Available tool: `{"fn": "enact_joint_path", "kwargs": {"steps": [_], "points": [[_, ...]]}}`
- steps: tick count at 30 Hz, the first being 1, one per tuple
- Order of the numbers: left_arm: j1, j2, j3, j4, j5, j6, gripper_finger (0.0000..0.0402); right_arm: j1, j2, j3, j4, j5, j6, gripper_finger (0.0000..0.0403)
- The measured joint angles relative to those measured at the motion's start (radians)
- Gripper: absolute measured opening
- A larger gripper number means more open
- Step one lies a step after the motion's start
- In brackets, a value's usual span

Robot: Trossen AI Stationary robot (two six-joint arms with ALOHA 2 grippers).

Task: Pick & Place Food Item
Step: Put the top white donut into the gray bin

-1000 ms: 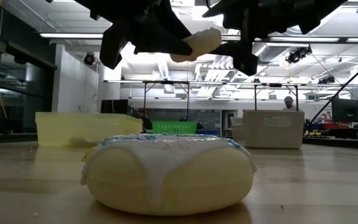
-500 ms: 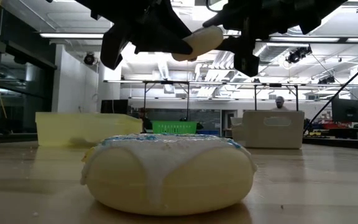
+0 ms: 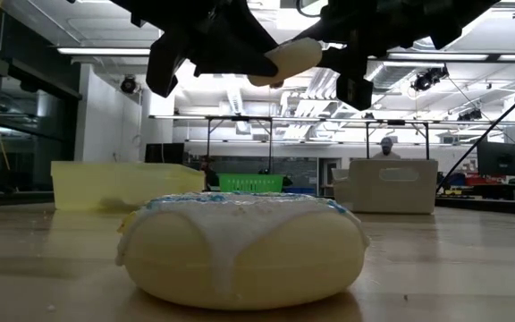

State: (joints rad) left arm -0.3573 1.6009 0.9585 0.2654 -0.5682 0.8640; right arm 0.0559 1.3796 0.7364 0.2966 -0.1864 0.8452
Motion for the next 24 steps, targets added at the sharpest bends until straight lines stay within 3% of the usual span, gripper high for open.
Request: {"fn": "enact_joint_path", "kwargs": {"steps": [24], "points": [[-0.041, 0.0, 0.0, 0.013, -0.079, -0.033, 0.0129, 0.0, 0.0, 0.0, 0.0, -0.007, 0.0, 0.008]]}}
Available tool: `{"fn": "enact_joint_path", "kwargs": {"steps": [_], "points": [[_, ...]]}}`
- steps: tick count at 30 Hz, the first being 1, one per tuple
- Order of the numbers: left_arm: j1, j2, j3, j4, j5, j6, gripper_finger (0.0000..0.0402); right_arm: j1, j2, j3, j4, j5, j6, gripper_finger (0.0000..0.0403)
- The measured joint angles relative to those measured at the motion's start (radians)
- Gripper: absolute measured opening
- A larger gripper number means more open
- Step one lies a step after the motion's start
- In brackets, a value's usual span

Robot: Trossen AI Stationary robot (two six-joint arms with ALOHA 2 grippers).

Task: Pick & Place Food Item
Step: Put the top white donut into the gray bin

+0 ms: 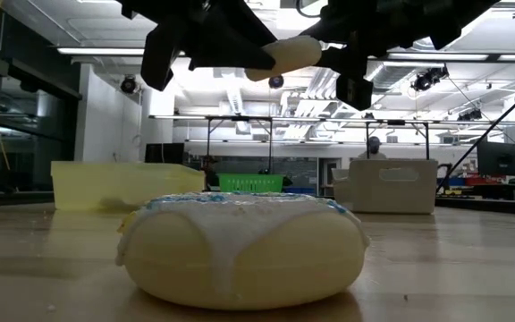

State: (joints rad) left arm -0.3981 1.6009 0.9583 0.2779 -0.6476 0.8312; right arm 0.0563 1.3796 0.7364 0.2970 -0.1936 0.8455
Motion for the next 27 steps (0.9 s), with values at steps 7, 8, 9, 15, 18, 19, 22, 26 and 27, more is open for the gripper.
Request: {"fn": "enact_joint_path", "kwargs": {"steps": [7, 8, 9, 15, 18, 19, 22, 26, 27], "points": [[0.0, 0.0, 0.0, 0.0, -0.002, -0.036, 0.0129, 0.0, 0.0, 0.0, 0.0, 0.0, 0.0, 0.008], [0.0, 0.0, 0.0, 0.0, -0.002, -0.035, 0.0129, 0.0, 0.0, 0.0, 0.0, 0.0, 0.0, 0.008], [0.0, 0.0, 0.0, 0.0, -0.002, -0.031, 0.0129, 0.0, 0.0, 0.0, 0.0, 0.0, 0.0, 0.008], [-0.011, 0.0, 0.0, 0.003, -0.002, -0.018, 0.0129, 0.0, 0.0, 0.0, 0.0, -0.009, 0.0, 0.008], [-0.011, 0.0, 0.0, 0.029, -0.001, -0.062, 0.0129, 0.0, 0.0, 0.0, 0.0, -0.018, 0.0, 0.008], [-0.011, 0.0, 0.0, 0.03, -0.001, -0.076, 0.0129, 0.0, 0.0, 0.0, 0.0, -0.019, 0.0, 0.008], [-0.005, 0.0, 0.0, 0.029, 0.001, -0.089, 0.0133, 0.0, 0.0, 0.0, 0.0, -0.018, 0.0, 0.008], [0.0, 0.0, 0.0, 0.029, 0.027, -0.101, 0.0162, 0.0, 0.0, 0.0, 0.002, -0.019, 0.0, 0.008], [0.001, 0.0, 0.0, 0.03, 0.038, -0.103, 0.0171, 0.0, 0.0, 0.0, 0.002, -0.021, 0.0, 0.008]]}}
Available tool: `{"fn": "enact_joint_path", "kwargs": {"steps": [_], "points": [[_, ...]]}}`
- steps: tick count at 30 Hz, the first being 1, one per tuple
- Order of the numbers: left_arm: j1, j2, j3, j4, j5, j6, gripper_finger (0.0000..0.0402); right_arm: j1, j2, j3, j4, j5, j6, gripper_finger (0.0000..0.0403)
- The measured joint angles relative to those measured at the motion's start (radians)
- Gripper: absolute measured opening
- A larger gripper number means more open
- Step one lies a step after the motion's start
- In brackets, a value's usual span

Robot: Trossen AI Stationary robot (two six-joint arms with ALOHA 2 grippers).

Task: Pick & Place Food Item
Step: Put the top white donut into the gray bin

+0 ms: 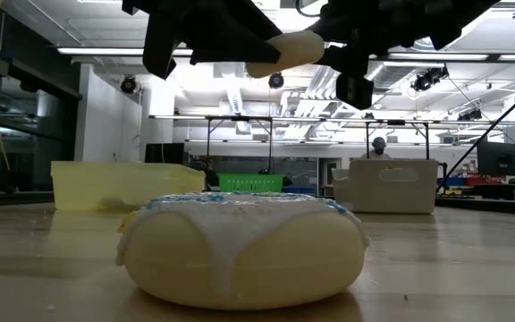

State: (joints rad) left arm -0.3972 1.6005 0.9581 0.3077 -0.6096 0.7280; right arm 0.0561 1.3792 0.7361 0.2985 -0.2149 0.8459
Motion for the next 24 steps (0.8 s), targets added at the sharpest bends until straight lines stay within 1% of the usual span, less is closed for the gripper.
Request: {"fn": "enact_joint_path", "kwargs": {"steps": [3, 6, 15, 20, 24], "points": [[0.001, 0.0, 0.0, 0.0, 0.003, 0.005, 0.0193, 0.0, 0.0, 0.0, 0.001, -0.001, 0.0, 0.008], [-0.004, 0.0, 0.0, 0.0, 0.003, 0.005, 0.0201, 0.0, 0.0, 0.0, 0.0, 0.0, 0.0, 0.008], [-0.052, 0.0, 0.0, 0.002, 0.001, -0.013, 0.0203, 0.0, 0.0, 0.0, 0.002, 0.002, 0.0, 0.008], [-0.073, 0.0, 0.0, 0.002, -0.049, -0.02, 0.0203, 0.0, 0.0, 0.0, 0.004, 0.003, 0.0, 0.008], [-0.092, 0.0, 0.0, 0.019, -0.069, -0.019, 0.0203, 0.0, 0.0, 0.0, 0.005, 0.02, -0.002, 0.008]]}}
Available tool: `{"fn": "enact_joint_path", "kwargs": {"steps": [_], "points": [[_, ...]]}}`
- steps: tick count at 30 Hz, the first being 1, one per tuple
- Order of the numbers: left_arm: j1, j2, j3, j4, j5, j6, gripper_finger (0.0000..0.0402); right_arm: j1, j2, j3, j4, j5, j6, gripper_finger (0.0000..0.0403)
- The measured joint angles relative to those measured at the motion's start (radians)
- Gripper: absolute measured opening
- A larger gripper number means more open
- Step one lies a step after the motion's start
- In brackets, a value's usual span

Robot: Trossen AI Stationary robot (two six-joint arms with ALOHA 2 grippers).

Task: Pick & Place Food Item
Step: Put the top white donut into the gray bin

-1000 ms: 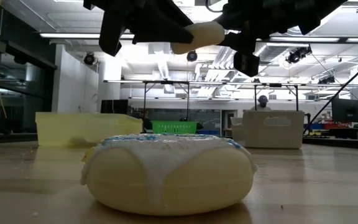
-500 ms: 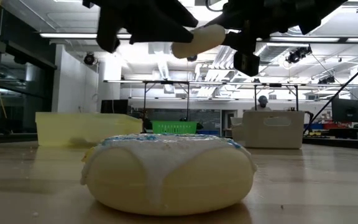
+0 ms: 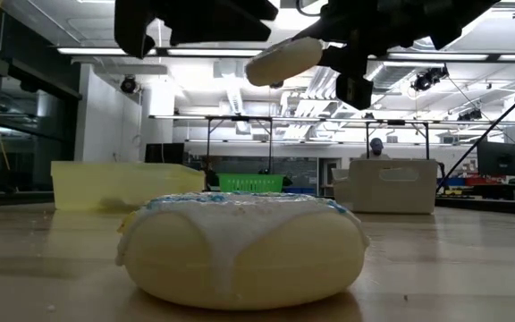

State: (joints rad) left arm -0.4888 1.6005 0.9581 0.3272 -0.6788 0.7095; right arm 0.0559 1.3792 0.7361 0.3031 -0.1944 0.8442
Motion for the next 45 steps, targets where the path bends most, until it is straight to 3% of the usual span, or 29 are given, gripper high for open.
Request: {"fn": "enact_joint_path", "kwargs": {"steps": [8, 12, 16, 21, 29, 40, 45], "points": [[-0.014, 0.0, 0.0, 0.02, -0.008, -0.003, 0.0203, -0.094, -0.005, 0.0, -0.007, 0.006, -0.005, 0.008], [-0.014, 0.0, 0.0, 0.02, -0.008, -0.008, 0.0203, -0.197, -0.012, 0.0, -0.04, -0.097, -0.011, 0.008], [-0.014, 0.0, 0.0, 0.019, -0.008, -0.01, 0.0203, -0.322, -0.058, 0.0, -0.134, -0.2, -0.06, 0.008], [-0.014, 0.0, 0.0, 0.019, -0.008, -0.011, 0.0203, -0.473, -0.171, 0.0, -0.328, -0.21, -0.154, 0.008], [-0.007, 0.0, 0.0, 0.018, -0.008, -0.01, 0.0203, -0.596, -0.267, 0.0, -0.665, -0.011, -0.255, 0.008], [0.011, 0.0, 0.0, 0.018, -0.008, -0.027, 0.0203, -0.595, -0.26, 0.0, -0.773, 0.275, -0.321, 0.008], [0.011, 0.0, 0.0, 0.018, -0.008, -0.029, 0.0203, -0.594, -0.259, 0.0, -0.761, 0.296, -0.299, 0.008]]}}
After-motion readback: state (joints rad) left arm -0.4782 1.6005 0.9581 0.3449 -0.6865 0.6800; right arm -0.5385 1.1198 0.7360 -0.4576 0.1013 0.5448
